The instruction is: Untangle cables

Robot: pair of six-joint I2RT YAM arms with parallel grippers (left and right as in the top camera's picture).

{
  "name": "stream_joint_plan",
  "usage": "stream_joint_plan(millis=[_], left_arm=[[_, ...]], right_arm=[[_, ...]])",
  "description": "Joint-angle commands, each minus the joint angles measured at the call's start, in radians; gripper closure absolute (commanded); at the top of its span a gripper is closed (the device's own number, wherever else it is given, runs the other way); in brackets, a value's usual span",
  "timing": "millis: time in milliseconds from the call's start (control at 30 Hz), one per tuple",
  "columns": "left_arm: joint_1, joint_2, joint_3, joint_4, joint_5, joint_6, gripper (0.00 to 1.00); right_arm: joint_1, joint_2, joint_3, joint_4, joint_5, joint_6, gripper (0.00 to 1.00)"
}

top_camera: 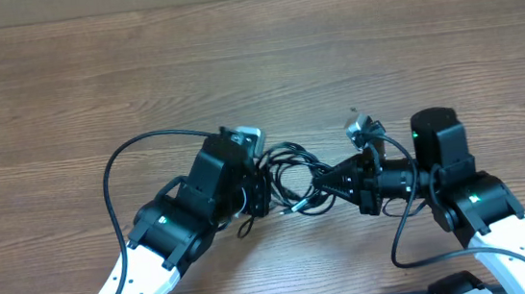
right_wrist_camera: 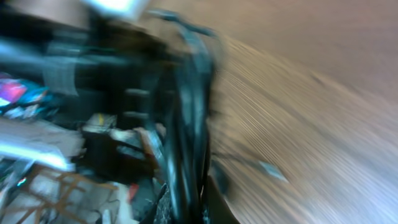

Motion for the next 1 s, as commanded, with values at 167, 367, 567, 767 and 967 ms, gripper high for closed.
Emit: stream_joint_plan(millis=[167,367,567,767,967], left_arm=[[0.014,0.148,0.004,-0.013,-0.175,-0.214,0.96],[0.124,0.184,0.004,-0.147,-0.233,-0.449,0.96],[0.283,0.185,0.004,-0.283,-0.211,-0.555,0.96],[0.347,0.185,0.004,-0.294,-0.130,-0.555,0.95],[0.307,0.185,0.004,-0.112,0.139,-0.215,0.96]], right_arm=[[-0.002,-0.056,0.028,0.126,-0.422,-0.023,0.96],[-0.001,-0.056,0.028,-0.037,-0.263,-0.023,0.96],[-0.001,-0.054,0.026,-0.265,0.153,0.025,0.96],[-0.001,-0.023,0.026,-0.276,0.430,0.209,0.96],[-0.001,0.056,0.026,-0.278,0.453,0.249,0.96]])
